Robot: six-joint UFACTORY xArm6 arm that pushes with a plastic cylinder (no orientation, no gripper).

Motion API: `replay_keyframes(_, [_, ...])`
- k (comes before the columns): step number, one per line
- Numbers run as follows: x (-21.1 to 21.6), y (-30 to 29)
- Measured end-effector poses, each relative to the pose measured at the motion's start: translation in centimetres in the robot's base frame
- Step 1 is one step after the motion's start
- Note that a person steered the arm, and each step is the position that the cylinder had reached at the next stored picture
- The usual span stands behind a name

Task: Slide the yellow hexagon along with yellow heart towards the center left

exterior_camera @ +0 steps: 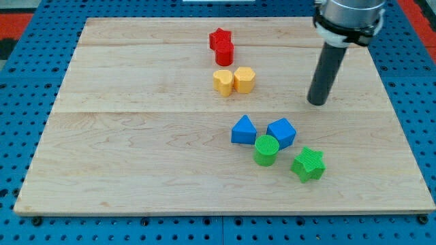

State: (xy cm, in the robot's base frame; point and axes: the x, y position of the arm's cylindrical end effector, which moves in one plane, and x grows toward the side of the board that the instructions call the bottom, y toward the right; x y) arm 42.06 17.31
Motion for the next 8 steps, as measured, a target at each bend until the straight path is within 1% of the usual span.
replay_keyframes(2, [-0.9, 0.0])
replay_keyframes(6, [-5.2, 0.0])
replay_keyframes(7, [-5.3, -1.4])
replay_keyframes(8, [-5.3, -8.4])
